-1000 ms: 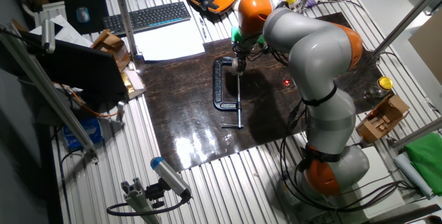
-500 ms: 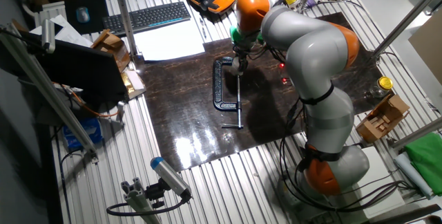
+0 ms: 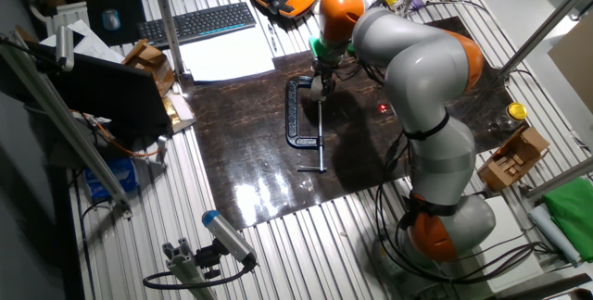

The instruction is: Screw the lid onto the jar

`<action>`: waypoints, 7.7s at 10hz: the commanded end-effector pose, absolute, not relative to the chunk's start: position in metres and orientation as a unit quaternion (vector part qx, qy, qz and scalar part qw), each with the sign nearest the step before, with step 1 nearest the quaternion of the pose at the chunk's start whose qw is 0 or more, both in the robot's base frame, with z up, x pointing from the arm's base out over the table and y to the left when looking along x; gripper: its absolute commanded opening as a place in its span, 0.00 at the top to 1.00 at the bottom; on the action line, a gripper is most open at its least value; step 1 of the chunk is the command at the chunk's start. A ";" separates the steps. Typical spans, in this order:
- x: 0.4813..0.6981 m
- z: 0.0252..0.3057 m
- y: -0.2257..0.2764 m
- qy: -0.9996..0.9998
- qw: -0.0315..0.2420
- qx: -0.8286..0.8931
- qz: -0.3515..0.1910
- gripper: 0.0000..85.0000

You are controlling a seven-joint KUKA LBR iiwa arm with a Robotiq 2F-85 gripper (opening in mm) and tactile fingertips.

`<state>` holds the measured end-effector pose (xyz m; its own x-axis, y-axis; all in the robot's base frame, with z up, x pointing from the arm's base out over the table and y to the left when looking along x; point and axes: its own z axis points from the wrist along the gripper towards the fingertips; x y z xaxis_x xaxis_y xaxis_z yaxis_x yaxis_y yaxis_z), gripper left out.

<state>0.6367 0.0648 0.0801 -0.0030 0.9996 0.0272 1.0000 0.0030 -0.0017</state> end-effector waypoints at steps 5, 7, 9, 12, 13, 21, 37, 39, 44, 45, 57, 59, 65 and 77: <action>0.636 0.083 0.066 -0.973 -0.003 -0.232 0.009 0.01; 0.636 0.084 0.066 -0.987 -0.005 -0.157 0.014 0.00; 0.636 0.085 0.066 -0.994 -0.008 -0.105 0.012 0.02; 0.637 0.086 0.068 -0.999 -0.006 -0.046 0.009 0.03; 0.637 0.087 0.068 -0.999 -0.006 -0.033 0.009 0.03; 0.635 0.087 0.067 -1.000 -0.014 0.004 0.021 0.04; 0.632 0.083 0.066 -0.997 -0.028 0.072 0.004 0.07; 0.632 0.082 0.065 -0.997 -0.028 0.076 0.002 0.09; 0.631 0.081 0.065 -0.997 -0.028 0.074 0.001 0.18; 0.631 0.080 0.065 -0.997 -0.028 0.073 0.000 0.18; 0.631 0.080 0.065 -0.993 -0.039 -0.114 -0.003 0.21; 0.631 0.080 0.065 -0.986 -0.038 -0.164 -0.003 0.21; 0.631 0.081 0.065 -0.960 -0.028 -0.277 -0.007 0.21; 0.631 0.081 0.065 -0.889 -0.035 -0.456 -0.001 0.22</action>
<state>0.6314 0.0650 0.0812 -0.6804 0.7303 -0.0613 0.7299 0.6828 0.0334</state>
